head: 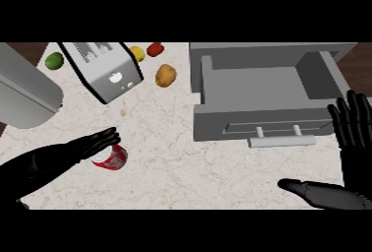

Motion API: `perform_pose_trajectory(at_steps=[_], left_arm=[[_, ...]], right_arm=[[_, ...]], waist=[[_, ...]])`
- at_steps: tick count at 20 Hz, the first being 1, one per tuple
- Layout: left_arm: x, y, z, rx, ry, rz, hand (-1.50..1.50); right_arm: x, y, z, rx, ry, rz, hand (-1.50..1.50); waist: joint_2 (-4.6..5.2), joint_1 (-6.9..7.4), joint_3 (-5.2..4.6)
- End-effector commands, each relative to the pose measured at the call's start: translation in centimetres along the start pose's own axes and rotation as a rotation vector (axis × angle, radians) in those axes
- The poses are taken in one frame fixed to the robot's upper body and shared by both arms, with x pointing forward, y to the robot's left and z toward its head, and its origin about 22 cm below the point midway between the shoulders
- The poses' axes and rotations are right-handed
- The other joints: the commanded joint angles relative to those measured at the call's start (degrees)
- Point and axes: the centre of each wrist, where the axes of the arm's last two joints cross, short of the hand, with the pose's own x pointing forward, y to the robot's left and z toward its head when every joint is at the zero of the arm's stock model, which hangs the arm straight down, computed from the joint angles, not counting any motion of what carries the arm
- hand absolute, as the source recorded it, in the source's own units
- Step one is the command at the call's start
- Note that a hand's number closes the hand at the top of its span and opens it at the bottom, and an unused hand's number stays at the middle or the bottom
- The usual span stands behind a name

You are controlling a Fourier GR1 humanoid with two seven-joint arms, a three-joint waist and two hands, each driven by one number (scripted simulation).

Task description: Pick up the can, place it into the drawer and close the drawer

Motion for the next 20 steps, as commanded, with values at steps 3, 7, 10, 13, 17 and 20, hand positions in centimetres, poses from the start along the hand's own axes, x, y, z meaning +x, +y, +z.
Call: perform_pose_trajectory(at_steps=[3,7,10,13,17,20], left_arm=[[3.0,8.0,5.9,-0.154,0.027,0.041,-1.50],[2.1,10.4,7.9,-0.162,0.049,0.096,-1.50],[3.4,12.2,10.1,-0.190,0.044,0.090,-1.50],[3.1,14.4,9.8,-0.142,0.056,0.104,-1.50],[1.6,13.7,9.6,-0.131,0.100,0.196,-1.50],[2.5,15.4,9.1,-0.104,0.102,0.238,-1.50]], right_arm=[[0.4,-2.5,1.5,-0.054,0.059,0.023,-1.50],[-0.4,-5.1,3.9,-0.083,0.064,0.018,-1.50],[0.1,-6.2,3.8,-0.078,0.036,0.003,-1.50],[0.4,-6.0,4.5,-0.053,0.062,0.005,-1.50],[0.1,-9.4,4.7,-0.064,0.054,0.004,-1.50],[0.6,-8.0,5.7,-0.050,0.068,0.000,-1.50]], waist=[[-0.43,0.70,0.12],[-0.62,1.31,0.16],[-0.60,1.41,0.12],[-0.41,0.64,0.08],[-0.58,1.41,0.17],[-0.53,0.87,0.19]])
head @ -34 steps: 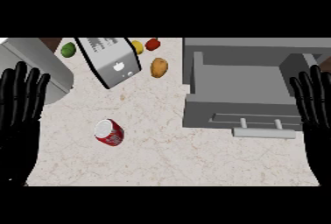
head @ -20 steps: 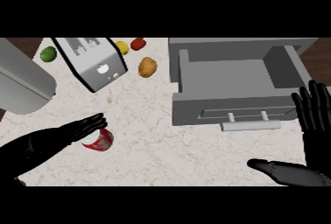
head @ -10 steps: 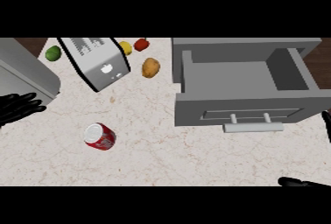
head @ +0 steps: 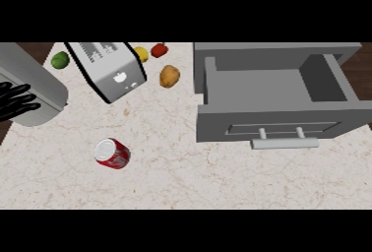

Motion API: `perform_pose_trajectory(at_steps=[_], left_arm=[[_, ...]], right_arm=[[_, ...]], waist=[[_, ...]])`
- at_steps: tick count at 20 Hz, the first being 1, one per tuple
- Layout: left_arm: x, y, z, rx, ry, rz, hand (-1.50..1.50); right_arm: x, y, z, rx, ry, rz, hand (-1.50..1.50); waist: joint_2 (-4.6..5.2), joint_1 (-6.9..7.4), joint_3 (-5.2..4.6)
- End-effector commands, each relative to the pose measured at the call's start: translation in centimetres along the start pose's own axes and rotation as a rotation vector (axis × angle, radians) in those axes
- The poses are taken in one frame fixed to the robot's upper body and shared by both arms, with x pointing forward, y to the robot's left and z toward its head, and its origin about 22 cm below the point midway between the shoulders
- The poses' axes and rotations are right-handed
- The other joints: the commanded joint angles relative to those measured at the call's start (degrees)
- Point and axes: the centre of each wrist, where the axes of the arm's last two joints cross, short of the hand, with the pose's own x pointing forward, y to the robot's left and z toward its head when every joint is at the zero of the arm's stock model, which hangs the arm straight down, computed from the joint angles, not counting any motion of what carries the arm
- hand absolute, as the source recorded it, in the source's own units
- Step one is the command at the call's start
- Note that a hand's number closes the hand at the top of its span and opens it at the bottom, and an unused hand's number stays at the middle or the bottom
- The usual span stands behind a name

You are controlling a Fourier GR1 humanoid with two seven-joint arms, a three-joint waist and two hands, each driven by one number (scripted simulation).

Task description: Pick up the can, place it into the drawer and close the drawer

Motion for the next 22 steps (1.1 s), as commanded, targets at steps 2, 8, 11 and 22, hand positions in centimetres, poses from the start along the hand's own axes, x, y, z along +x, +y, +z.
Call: perform_pose_trajectory(at_steps=[2,8,11,22], left_arm=[[-0.5,0.9,0.1,-0.116,0.021,0.097,-1.50],[-1.8,1.0,-3.3,-0.143,0.075,0.170,-1.50],[-2.2,0.9,-4.9,-0.172,0.080,0.183,-1.50],[-5.6,-2.4,-8.7,-0.131,0.127,0.191,-1.50]], right_arm=[[-0.1,-1.2,2.0,-0.015,0.010,-0.008,-1.50],[-0.5,-1.3,2.6,0.014,0.006,0.009,-1.50],[0.9,-3.3,1.2,-0.003,0.004,-0.008,-1.50],[0.2,-4.9,3.8,-0.012,0.011,0.015,-1.50]], waist=[[-0.10,0.00,0.04],[-0.05,0.29,0.02],[-0.06,0.64,0.00],[-0.24,1.24,0.01]])
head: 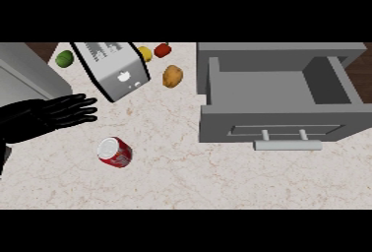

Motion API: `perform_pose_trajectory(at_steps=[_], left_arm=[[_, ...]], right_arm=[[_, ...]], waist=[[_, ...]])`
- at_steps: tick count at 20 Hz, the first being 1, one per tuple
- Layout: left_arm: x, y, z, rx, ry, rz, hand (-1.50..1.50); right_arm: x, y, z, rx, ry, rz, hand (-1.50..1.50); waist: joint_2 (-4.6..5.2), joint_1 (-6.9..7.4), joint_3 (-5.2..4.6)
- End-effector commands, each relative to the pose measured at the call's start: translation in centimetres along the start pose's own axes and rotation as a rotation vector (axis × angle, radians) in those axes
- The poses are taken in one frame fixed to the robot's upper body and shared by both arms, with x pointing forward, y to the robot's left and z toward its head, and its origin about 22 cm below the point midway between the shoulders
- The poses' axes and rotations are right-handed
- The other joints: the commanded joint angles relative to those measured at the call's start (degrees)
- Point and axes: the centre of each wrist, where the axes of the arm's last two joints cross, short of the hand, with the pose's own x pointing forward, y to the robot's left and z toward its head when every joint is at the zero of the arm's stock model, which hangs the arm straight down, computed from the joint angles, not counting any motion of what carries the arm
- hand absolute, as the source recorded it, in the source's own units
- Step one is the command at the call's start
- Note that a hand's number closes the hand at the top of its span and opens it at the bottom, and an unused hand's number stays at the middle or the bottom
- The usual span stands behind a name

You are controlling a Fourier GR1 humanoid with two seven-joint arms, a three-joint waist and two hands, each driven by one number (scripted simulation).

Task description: Pick up the can, place it into the drawer and close the drawer

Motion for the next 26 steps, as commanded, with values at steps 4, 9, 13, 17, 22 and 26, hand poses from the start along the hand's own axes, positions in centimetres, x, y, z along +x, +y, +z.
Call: perform_pose_trajectory(at_steps=[4,9,13,17,22,26], left_arm=[[-4.0,0.2,-2.9,0.025,0.036,-0.023,-1.50],[-5.5,0.6,-1.1,0.037,0.040,-0.034,-1.50],[-8.4,0.0,-1.6,0.060,0.049,-0.031,-1.50],[-9.5,0.1,-3.2,0.113,0.039,-0.050,-1.50],[-11.0,1.0,-1.6,0.159,0.059,-0.048,-1.50],[-11.6,1.5,-2.0,0.188,0.072,-0.067,-1.50]], right_arm=[[0.9,-0.5,1.5,0.022,-0.008,0.006,-1.50],[1.4,-0.6,1.9,0.004,-0.010,0.006,-1.50],[0.2,-0.9,-0.1,0.016,0.004,0.002,-1.50],[1.2,-1.9,0.6,0.015,0.008,-0.005,-1.50],[0.6,-2.2,0.4,0.024,0.006,0.000,-1.50],[2.6,-2.2,1.7,0.032,-0.002,-0.005,-1.50]], waist=[[0.07,-0.37,-0.06],[0.08,-0.16,-0.05],[0.17,-0.01,-0.07],[0.22,-0.26,-0.09],[0.38,-0.59,-0.13],[0.54,-1.62,-0.24]])
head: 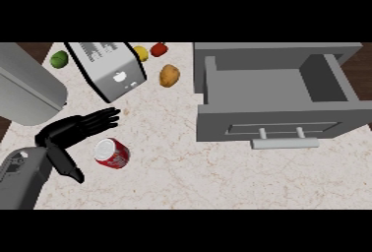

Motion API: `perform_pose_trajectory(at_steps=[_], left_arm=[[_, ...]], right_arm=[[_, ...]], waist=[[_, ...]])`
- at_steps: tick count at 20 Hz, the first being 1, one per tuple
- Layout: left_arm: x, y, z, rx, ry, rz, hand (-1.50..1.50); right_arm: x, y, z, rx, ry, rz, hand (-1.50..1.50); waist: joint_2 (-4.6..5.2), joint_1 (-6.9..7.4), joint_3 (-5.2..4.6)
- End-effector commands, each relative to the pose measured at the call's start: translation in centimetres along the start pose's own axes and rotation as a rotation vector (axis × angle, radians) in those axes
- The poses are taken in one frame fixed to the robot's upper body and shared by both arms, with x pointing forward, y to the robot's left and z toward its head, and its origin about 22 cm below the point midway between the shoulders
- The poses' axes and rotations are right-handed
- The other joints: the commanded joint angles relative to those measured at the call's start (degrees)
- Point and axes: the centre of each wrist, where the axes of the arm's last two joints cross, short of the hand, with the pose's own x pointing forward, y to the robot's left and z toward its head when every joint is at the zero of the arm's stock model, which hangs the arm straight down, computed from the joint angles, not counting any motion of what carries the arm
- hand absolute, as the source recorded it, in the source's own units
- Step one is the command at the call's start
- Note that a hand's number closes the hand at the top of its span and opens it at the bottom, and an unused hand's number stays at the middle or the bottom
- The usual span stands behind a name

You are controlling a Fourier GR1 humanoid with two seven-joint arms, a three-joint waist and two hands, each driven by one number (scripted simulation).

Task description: Pick up the can, place it into the drawer and close the drawer

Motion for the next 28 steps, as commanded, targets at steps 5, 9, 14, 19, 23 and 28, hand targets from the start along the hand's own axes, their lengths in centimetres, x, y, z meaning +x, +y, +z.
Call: perform_pose_trajectory(at_steps=[5,9,14,19,23,28], left_arm=[[-3.2,0.0,0.5,-0.056,-0.030,0.024,-1.50],[-3.2,0.8,0.0,-0.033,-0.020,0.032,-1.50],[-5.9,-0.9,-1.1,-0.041,-0.008,0.059,-1.50],[-7.2,-2.1,-2.8,-0.074,0.000,0.098,-1.50],[-7.5,-2.1,-2.7,-0.079,-0.002,0.114,-1.50],[-8.2,-2.5,-3.6,-0.063,0.002,0.161,1.50]], right_arm=[[1.1,0.3,0.0,0.002,-0.013,-0.010,-1.50],[0.0,-0.4,0.5,0.009,-0.015,-0.003,-1.50],[-0.1,0.3,0.0,0.012,-0.004,-0.011,-1.50],[1.0,-0.3,0.1,0.023,-0.029,-0.011,-1.50],[0.8,-0.4,1.0,0.008,0.005,-0.005,-1.50],[0.8,-0.3,0.5,0.024,-0.011,-0.019,-1.50]], waist=[[0.10,-0.27,-0.07],[0.17,-0.60,-0.02],[0.27,-0.42,-0.05],[0.23,-0.70,-0.06],[0.05,-0.26,-0.01],[0.35,-0.72,-0.06]])
